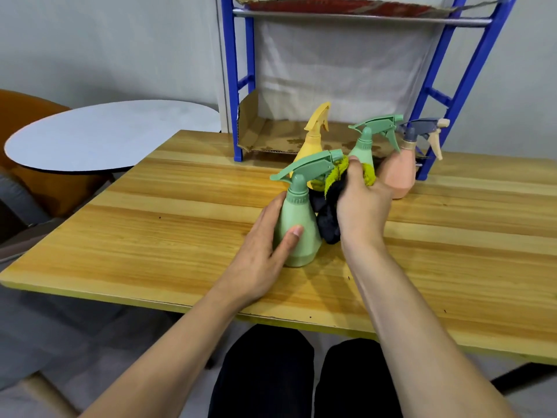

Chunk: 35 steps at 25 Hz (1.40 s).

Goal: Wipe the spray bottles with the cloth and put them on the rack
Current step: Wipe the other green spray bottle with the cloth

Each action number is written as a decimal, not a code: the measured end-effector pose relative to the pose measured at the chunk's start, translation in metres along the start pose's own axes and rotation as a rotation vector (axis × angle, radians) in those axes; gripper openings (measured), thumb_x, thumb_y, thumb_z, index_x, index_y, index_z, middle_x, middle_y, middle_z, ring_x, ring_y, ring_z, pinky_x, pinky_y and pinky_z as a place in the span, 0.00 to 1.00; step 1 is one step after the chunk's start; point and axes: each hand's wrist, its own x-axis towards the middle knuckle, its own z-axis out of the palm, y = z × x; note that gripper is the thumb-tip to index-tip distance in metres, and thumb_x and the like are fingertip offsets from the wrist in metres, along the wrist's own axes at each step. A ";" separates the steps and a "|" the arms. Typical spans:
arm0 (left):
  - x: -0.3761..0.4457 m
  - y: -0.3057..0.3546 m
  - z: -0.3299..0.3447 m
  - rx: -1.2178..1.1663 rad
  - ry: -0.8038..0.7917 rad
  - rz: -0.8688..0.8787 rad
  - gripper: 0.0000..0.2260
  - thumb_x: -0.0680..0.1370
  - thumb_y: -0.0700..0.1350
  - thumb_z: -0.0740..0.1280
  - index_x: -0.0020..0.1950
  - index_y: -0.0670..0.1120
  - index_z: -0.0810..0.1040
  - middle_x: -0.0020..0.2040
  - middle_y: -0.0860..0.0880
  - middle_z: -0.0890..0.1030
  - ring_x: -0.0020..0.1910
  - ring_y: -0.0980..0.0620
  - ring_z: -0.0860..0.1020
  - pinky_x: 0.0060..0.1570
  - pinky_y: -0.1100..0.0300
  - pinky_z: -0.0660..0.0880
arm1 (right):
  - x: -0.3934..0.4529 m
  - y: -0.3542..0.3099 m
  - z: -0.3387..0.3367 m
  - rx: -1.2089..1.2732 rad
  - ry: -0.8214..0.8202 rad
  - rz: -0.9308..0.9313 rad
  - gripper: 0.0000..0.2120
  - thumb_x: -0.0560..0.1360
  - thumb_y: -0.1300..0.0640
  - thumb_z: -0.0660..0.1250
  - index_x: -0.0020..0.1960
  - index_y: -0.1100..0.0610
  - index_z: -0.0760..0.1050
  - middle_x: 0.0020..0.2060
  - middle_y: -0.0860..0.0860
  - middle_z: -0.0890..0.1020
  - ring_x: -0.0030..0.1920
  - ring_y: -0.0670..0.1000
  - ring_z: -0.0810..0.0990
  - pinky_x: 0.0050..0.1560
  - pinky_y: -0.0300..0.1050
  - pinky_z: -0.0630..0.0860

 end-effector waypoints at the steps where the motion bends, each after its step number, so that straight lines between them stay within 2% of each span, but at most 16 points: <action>1: 0.000 0.001 0.000 0.006 0.000 -0.004 0.26 0.85 0.56 0.60 0.82 0.58 0.56 0.78 0.60 0.65 0.77 0.64 0.63 0.78 0.53 0.62 | 0.003 0.000 -0.003 -0.083 -0.004 -0.042 0.20 0.80 0.46 0.64 0.31 0.52 0.74 0.30 0.45 0.79 0.38 0.52 0.77 0.42 0.43 0.67; 4: 0.001 0.002 0.002 0.004 -0.007 0.000 0.26 0.85 0.56 0.60 0.82 0.56 0.57 0.78 0.58 0.67 0.77 0.60 0.65 0.77 0.50 0.64 | 0.005 0.007 -0.017 -0.302 -0.002 -0.196 0.22 0.81 0.44 0.60 0.33 0.55 0.73 0.29 0.49 0.77 0.35 0.54 0.75 0.38 0.46 0.63; 7: 0.000 0.000 0.002 -0.007 -0.015 -0.024 0.28 0.84 0.60 0.59 0.83 0.57 0.56 0.78 0.59 0.66 0.77 0.59 0.64 0.77 0.48 0.65 | 0.007 0.019 -0.039 -0.493 0.031 -0.295 0.22 0.81 0.40 0.57 0.42 0.56 0.76 0.34 0.53 0.79 0.39 0.60 0.77 0.39 0.50 0.70; 11: 0.002 -0.003 0.003 0.006 0.105 -0.028 0.28 0.81 0.61 0.64 0.79 0.56 0.63 0.73 0.58 0.72 0.73 0.58 0.70 0.72 0.47 0.70 | -0.010 0.038 -0.070 -0.569 -0.124 -0.230 0.18 0.80 0.38 0.58 0.61 0.51 0.70 0.50 0.52 0.76 0.51 0.56 0.74 0.50 0.50 0.68; 13: 0.001 0.001 0.004 0.031 0.148 -0.068 0.29 0.78 0.66 0.66 0.76 0.60 0.65 0.70 0.59 0.74 0.69 0.58 0.73 0.67 0.46 0.75 | -0.027 0.056 -0.076 -0.812 -0.219 -0.263 0.21 0.77 0.38 0.62 0.64 0.48 0.69 0.58 0.54 0.74 0.58 0.58 0.72 0.58 0.54 0.68; 15: 0.002 0.011 -0.005 0.009 0.146 -0.115 0.31 0.74 0.71 0.63 0.75 0.64 0.64 0.70 0.58 0.73 0.67 0.57 0.74 0.65 0.47 0.77 | -0.041 0.069 -0.079 -0.981 -0.251 -0.378 0.22 0.75 0.39 0.66 0.65 0.46 0.72 0.61 0.53 0.71 0.60 0.58 0.71 0.60 0.56 0.68; 17: 0.009 0.019 -0.023 -0.064 0.150 -0.120 0.30 0.76 0.68 0.63 0.77 0.65 0.63 0.72 0.57 0.72 0.68 0.58 0.74 0.64 0.52 0.77 | -0.044 0.071 -0.080 -0.955 -0.247 -0.394 0.21 0.76 0.41 0.68 0.67 0.46 0.75 0.61 0.53 0.71 0.60 0.58 0.71 0.61 0.57 0.70; 19: 0.019 0.026 -0.042 -0.103 0.129 -0.083 0.25 0.79 0.60 0.67 0.76 0.62 0.68 0.72 0.57 0.74 0.69 0.59 0.75 0.66 0.56 0.76 | -0.042 0.064 -0.081 -0.786 -0.242 -0.350 0.20 0.78 0.44 0.66 0.68 0.47 0.75 0.59 0.53 0.73 0.58 0.56 0.72 0.60 0.55 0.72; 21: 0.025 0.030 -0.045 -0.107 0.063 -0.065 0.20 0.79 0.53 0.71 0.70 0.58 0.76 0.65 0.58 0.81 0.65 0.61 0.78 0.65 0.55 0.79 | -0.038 0.052 -0.077 -0.514 -0.241 -0.249 0.18 0.79 0.44 0.65 0.67 0.45 0.75 0.56 0.50 0.76 0.56 0.52 0.75 0.60 0.50 0.73; 24: 0.025 0.029 -0.035 -0.112 0.067 -0.026 0.12 0.78 0.47 0.74 0.61 0.56 0.81 0.55 0.59 0.85 0.56 0.61 0.84 0.59 0.53 0.82 | -0.039 0.033 -0.053 -0.288 -0.378 -0.174 0.20 0.76 0.42 0.63 0.66 0.45 0.76 0.59 0.47 0.81 0.61 0.49 0.78 0.65 0.51 0.74; 27: 0.025 0.025 -0.032 -0.140 0.077 0.007 0.11 0.78 0.47 0.74 0.59 0.56 0.83 0.52 0.59 0.87 0.53 0.59 0.85 0.56 0.55 0.83 | -0.034 0.028 -0.031 -0.152 -0.433 -0.159 0.19 0.74 0.50 0.65 0.65 0.48 0.80 0.58 0.45 0.83 0.60 0.45 0.80 0.65 0.46 0.75; 29: 0.025 0.023 -0.032 -0.131 0.100 0.013 0.13 0.78 0.47 0.73 0.63 0.50 0.83 0.55 0.57 0.86 0.54 0.59 0.85 0.56 0.58 0.82 | -0.031 0.033 -0.032 -0.165 -0.435 -0.129 0.18 0.74 0.54 0.64 0.62 0.51 0.81 0.53 0.45 0.84 0.55 0.45 0.81 0.59 0.40 0.76; 31: 0.023 0.024 -0.031 -0.114 0.113 0.008 0.17 0.79 0.47 0.73 0.67 0.46 0.81 0.58 0.55 0.86 0.55 0.61 0.85 0.56 0.61 0.81 | -0.030 0.041 -0.042 -0.304 -0.419 -0.130 0.12 0.76 0.59 0.64 0.56 0.54 0.83 0.46 0.48 0.85 0.50 0.51 0.82 0.51 0.38 0.75; 33: 0.023 0.025 -0.030 -0.100 0.115 0.009 0.19 0.79 0.47 0.72 0.69 0.46 0.80 0.59 0.56 0.85 0.56 0.62 0.84 0.57 0.62 0.81 | -0.027 0.033 -0.044 -0.497 -0.440 -0.169 0.12 0.77 0.61 0.63 0.55 0.54 0.83 0.47 0.51 0.85 0.51 0.55 0.81 0.49 0.40 0.72; 35: 0.021 0.027 -0.031 -0.097 0.110 0.009 0.19 0.79 0.48 0.72 0.70 0.46 0.79 0.59 0.57 0.85 0.56 0.62 0.84 0.57 0.61 0.81 | -0.024 0.021 -0.035 -0.442 -0.471 -0.202 0.14 0.77 0.59 0.62 0.57 0.52 0.83 0.48 0.49 0.85 0.50 0.52 0.80 0.51 0.41 0.73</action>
